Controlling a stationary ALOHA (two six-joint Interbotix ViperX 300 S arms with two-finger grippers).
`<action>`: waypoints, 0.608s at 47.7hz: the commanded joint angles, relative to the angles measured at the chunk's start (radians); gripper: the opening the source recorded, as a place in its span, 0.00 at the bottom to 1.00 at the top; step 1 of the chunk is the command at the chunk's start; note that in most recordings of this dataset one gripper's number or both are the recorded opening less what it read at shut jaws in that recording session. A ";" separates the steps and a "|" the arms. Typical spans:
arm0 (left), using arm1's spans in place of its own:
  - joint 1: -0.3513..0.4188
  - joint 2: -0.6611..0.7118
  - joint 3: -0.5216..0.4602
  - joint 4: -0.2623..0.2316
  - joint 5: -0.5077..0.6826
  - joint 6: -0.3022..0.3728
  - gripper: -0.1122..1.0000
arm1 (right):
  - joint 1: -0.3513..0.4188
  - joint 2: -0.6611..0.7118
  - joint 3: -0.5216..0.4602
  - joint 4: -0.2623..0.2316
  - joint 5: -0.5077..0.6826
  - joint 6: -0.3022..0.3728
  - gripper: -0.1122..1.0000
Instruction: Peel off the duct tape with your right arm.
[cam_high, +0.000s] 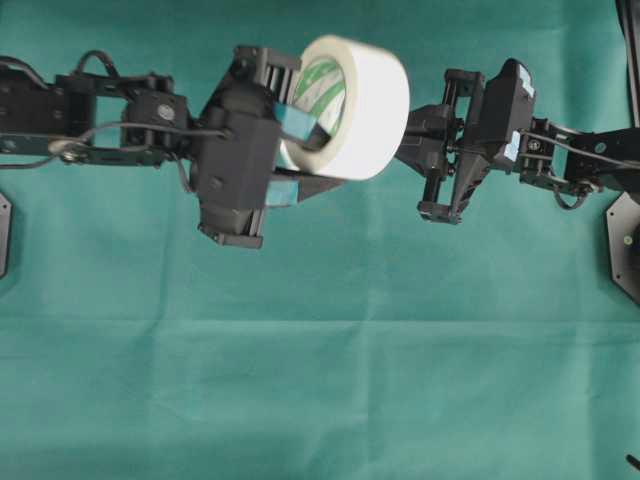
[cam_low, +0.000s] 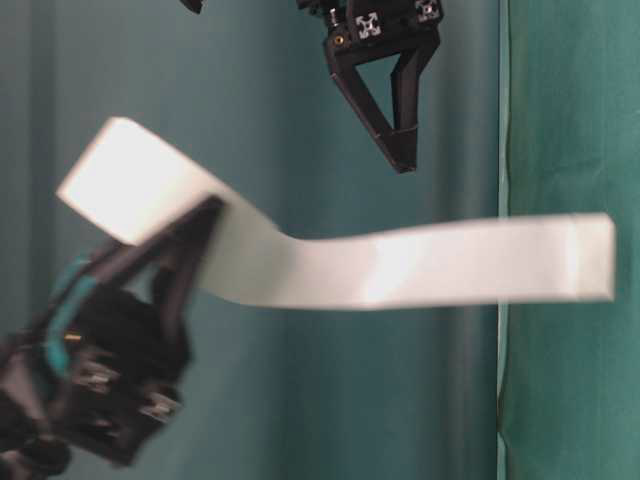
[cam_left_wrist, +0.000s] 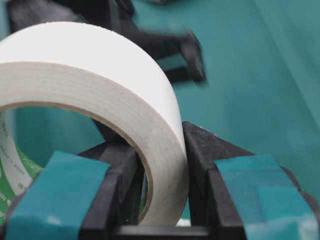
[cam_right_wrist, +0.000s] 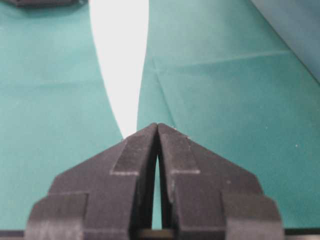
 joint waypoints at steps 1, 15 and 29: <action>0.000 -0.052 -0.006 -0.003 -0.075 -0.018 0.28 | 0.005 -0.021 -0.002 -0.003 -0.011 0.002 0.01; 0.005 -0.124 0.074 -0.003 -0.247 -0.130 0.28 | 0.005 -0.018 0.012 -0.003 -0.012 0.002 0.01; 0.003 -0.181 0.135 -0.003 -0.342 -0.161 0.28 | 0.018 0.023 -0.017 -0.020 -0.014 0.002 0.11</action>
